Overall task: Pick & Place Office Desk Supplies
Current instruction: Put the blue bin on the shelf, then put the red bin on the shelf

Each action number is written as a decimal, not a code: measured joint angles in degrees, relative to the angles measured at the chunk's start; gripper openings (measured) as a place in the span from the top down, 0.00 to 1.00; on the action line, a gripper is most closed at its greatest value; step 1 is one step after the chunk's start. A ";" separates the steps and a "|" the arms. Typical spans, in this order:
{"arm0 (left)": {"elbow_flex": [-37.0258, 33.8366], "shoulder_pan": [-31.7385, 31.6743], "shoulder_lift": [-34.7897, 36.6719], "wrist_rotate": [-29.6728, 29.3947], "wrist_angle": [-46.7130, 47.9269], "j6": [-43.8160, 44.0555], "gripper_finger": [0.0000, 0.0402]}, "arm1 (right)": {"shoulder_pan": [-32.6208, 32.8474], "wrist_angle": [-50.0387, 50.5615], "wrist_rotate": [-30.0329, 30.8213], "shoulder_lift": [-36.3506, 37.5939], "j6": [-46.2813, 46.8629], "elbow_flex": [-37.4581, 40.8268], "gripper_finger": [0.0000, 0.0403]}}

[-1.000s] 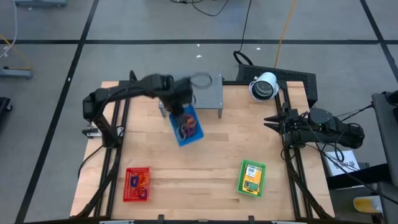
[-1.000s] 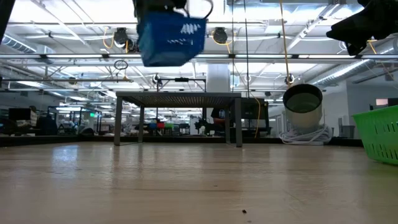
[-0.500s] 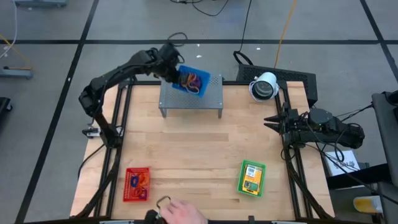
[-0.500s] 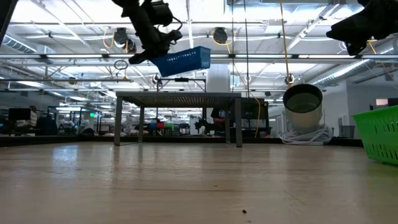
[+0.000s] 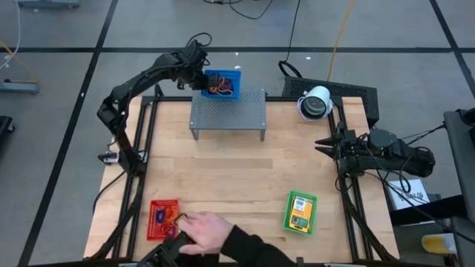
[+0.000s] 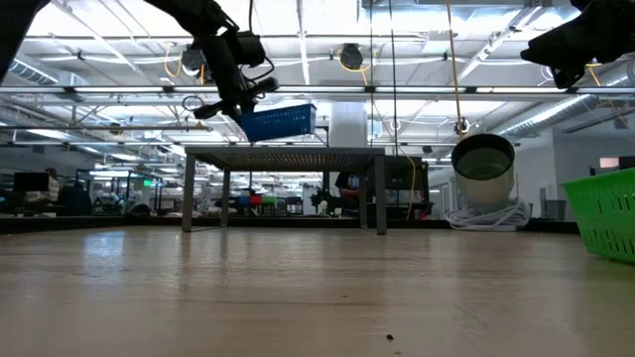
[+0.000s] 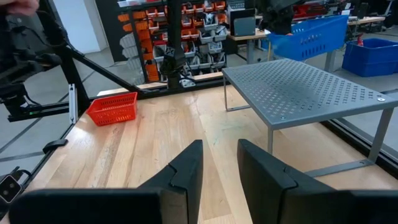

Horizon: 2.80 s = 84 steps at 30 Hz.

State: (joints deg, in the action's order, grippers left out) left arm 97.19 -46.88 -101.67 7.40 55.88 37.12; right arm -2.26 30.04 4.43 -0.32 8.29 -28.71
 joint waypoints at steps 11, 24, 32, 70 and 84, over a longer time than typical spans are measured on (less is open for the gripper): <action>0.00 -2.79 0.00 -3.36 5.31 1.64 1.00 | -0.02 0.00 0.00 0.00 0.00 0.00 0.78; -0.02 -3.92 -2.36 -3.35 5.85 2.00 1.00 | 0.00 -0.01 0.00 0.00 0.00 -0.01 0.78; -0.02 -3.90 -2.36 -4.28 6.85 1.86 1.00 | 0.00 -0.01 0.00 0.00 0.00 0.00 0.78; -0.02 -3.31 -2.30 -6.01 7.05 -3.33 0.59 | 0.00 -0.01 0.00 0.00 0.00 -0.01 0.78; -0.02 -3.29 -2.29 -5.97 7.08 -5.04 0.16 | -0.02 0.00 0.00 0.00 0.00 0.00 0.78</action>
State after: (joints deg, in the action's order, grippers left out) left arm 97.17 -50.17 -103.96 1.43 62.96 32.08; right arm -2.28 30.04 4.43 -0.32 8.29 -28.71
